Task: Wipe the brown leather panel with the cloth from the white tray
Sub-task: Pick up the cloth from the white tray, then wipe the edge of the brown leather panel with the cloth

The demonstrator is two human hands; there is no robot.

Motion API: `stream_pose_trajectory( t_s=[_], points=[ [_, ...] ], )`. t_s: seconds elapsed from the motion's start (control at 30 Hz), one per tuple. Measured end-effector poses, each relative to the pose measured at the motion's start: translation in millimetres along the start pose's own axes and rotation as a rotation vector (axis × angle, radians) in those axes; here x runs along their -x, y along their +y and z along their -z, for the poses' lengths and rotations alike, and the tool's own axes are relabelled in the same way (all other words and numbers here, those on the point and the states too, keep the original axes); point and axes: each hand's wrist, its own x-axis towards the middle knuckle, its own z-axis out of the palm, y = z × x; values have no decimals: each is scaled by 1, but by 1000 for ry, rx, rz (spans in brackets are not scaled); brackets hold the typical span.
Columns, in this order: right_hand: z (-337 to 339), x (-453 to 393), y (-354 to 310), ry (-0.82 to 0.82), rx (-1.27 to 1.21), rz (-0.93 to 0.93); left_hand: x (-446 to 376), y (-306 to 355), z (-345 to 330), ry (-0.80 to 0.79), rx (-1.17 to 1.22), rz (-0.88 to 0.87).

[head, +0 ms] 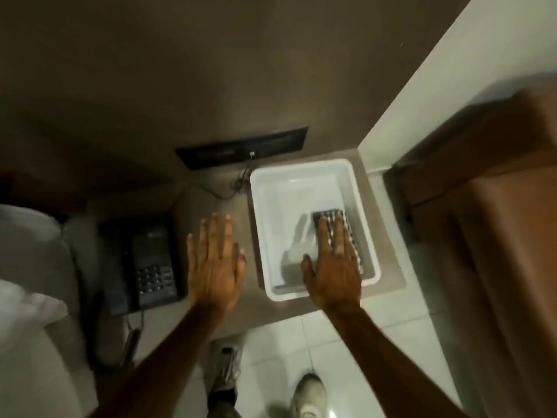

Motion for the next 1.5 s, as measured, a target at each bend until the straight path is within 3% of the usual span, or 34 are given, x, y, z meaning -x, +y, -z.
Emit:
stream_pose_trajectory(
  t_s=[0.1, 0.23, 0.5, 0.63, 0.7, 0.8, 0.87, 0.97, 1.13, 1.3, 1.5],
  points=[
    [-30, -34, 15, -11, 82, -94, -14, -4, -48, -96, 38, 102],
    [-50, -42, 36, -30, 126, -146, -5, -1, -86, -59, 83, 90],
    [-44, -55, 44, -50, 184, -148, -8, -3, -85, -24, 80, 58],
    [-13, -55, 43, -131, -18, -195, -8, -21, -47, -47, -15, -26],
    [15, -41, 46, -63, -163, -199, -9, -25, -16, -8, -129, -115],
    [54, 7, 51, 124, -601, -167, -43, 4, 47, -82, -169, -268],
    [77, 48, 78, 271, -843, -234, -64, 80, 88, -123, -97, -432],
    [99, 122, 139, 398, -1107, -411, -55, 216, 126, -9, -110, -669],
    [94, 256, 255, 762, -1359, -1052, 26, 420, 138, -77, -218, -1256],
    [35, 336, 337, 966, -1616, -1574, 130, 578, 98, -262, -340, -1803],
    [-53, 324, 390, 1187, -2023, -2027, 243, 704, 3, -278, -395, -2356]
  ],
)
